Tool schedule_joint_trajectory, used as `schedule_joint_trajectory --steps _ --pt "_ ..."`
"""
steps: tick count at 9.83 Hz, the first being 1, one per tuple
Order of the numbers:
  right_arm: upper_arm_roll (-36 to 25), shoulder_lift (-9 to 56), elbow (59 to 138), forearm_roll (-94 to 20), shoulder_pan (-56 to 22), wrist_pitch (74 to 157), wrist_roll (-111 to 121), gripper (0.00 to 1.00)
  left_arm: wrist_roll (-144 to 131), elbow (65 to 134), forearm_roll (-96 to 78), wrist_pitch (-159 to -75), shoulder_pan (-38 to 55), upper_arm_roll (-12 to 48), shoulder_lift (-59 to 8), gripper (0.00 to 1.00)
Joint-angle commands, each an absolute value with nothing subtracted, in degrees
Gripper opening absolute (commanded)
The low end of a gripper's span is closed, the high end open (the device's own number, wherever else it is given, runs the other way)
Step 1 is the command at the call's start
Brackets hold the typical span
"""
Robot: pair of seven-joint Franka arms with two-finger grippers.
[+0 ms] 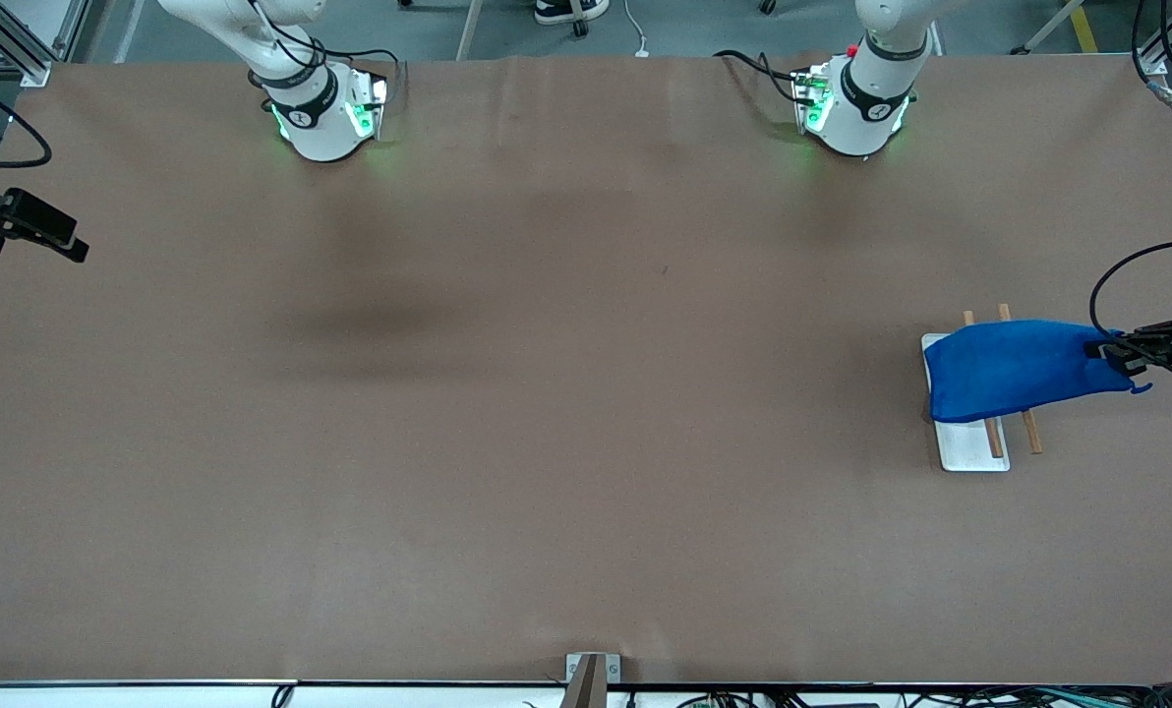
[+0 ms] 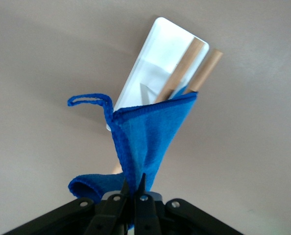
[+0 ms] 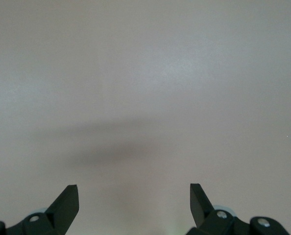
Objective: Right arm passes towel to left arm to hang
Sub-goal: 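Drape the towel over the wooden rails with the left gripper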
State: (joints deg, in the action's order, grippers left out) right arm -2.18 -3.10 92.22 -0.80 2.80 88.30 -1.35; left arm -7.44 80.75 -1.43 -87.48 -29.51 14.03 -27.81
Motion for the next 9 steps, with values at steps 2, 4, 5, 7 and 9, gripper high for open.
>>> schedule_joint_trajectory --steps 2,4,5,7,9 --pt "-2.3 -3.5 92.7 0.1 2.6 88.2 -0.9 1.00 0.0 79.5 1.8 -90.9 -32.5 14.4 -32.2 0.01" --pt "-2.3 -3.5 92.7 0.1 2.5 88.3 -0.9 1.00 1.1 79.5 2.5 -91.9 -33.0 14.3 -33.0 0.03" --pt "-2.3 -3.5 92.7 0.1 2.5 88.3 -0.9 1.00 1.1 79.5 3.6 -92.6 -33.0 14.4 -33.8 0.06" --pt "-2.3 -3.5 92.7 0.1 2.6 88.5 -0.8 1.00 1.1 79.5 3.8 -93.8 -33.2 14.4 -35.1 0.37" --pt "-2.3 -3.5 92.6 0.1 2.5 88.5 -0.4 1.00 1.3 79.5 3.8 -94.0 -33.4 14.4 -35.1 1.00"
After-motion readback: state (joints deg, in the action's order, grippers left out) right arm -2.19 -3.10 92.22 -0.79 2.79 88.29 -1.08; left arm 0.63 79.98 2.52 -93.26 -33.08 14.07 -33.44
